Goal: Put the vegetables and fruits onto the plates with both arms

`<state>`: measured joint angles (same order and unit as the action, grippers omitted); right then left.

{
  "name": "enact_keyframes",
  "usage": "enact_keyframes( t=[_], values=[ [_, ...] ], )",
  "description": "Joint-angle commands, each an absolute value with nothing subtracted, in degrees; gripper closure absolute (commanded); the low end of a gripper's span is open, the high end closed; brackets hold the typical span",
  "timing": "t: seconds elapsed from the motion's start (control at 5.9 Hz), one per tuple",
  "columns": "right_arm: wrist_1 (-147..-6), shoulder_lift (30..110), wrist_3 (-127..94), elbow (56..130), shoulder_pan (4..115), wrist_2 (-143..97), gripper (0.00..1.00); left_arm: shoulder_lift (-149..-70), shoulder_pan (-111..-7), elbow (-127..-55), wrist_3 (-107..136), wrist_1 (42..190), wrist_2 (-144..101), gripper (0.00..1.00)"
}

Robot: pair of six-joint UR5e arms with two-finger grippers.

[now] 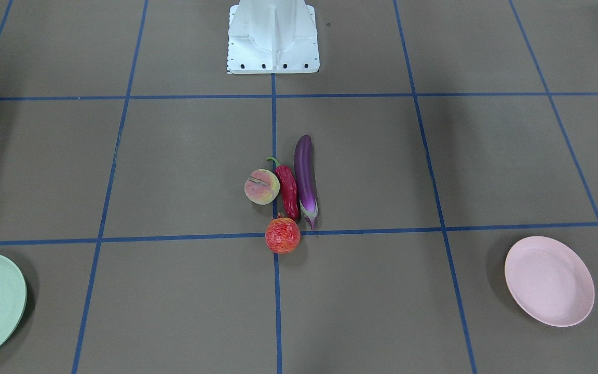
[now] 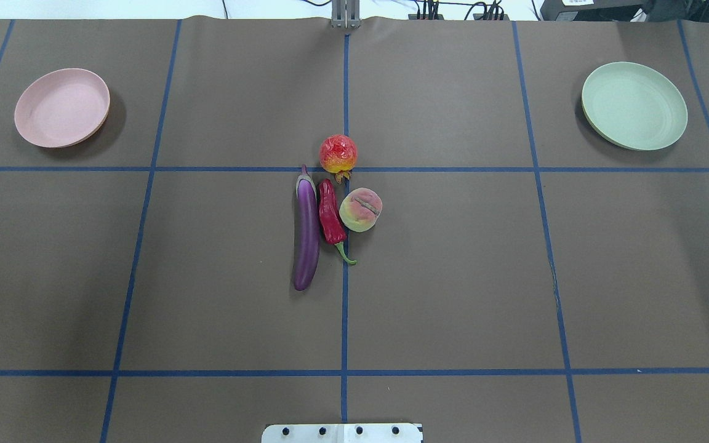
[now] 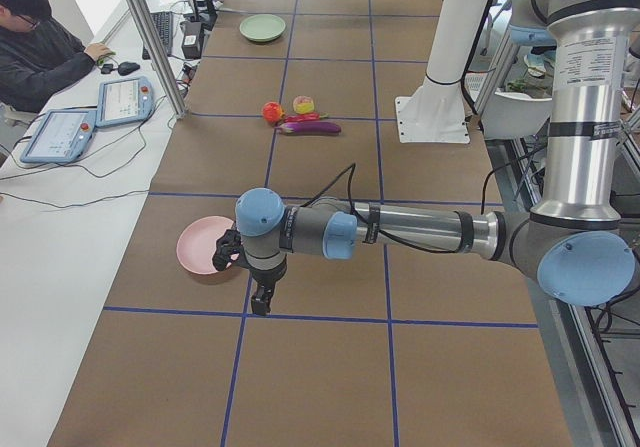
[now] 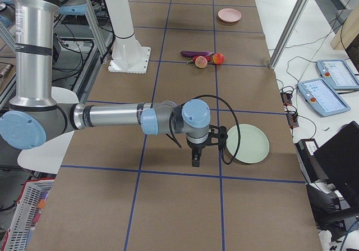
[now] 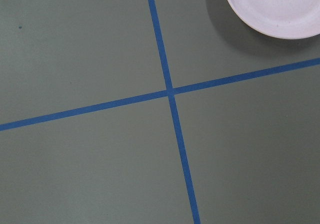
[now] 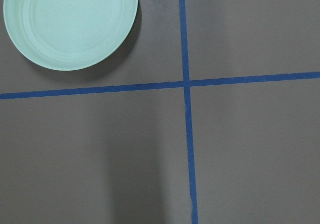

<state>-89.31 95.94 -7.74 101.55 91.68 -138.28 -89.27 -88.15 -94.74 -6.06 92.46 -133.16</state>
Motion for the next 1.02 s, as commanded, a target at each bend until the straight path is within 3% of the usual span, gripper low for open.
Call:
enact_keyframes(
  t=[0.0, 0.85],
  values=[
    [-89.5, 96.0, -7.7, 101.7, 91.7, -138.2, 0.0, -89.3, -88.2, -95.0, -6.1, 92.5, -133.2, 0.0],
    [-89.4, 94.0, -7.9, 104.9, 91.0, -138.5, 0.0, -96.9, -87.0, -98.0, -5.4, 92.8, -133.6, 0.0]
  ],
)
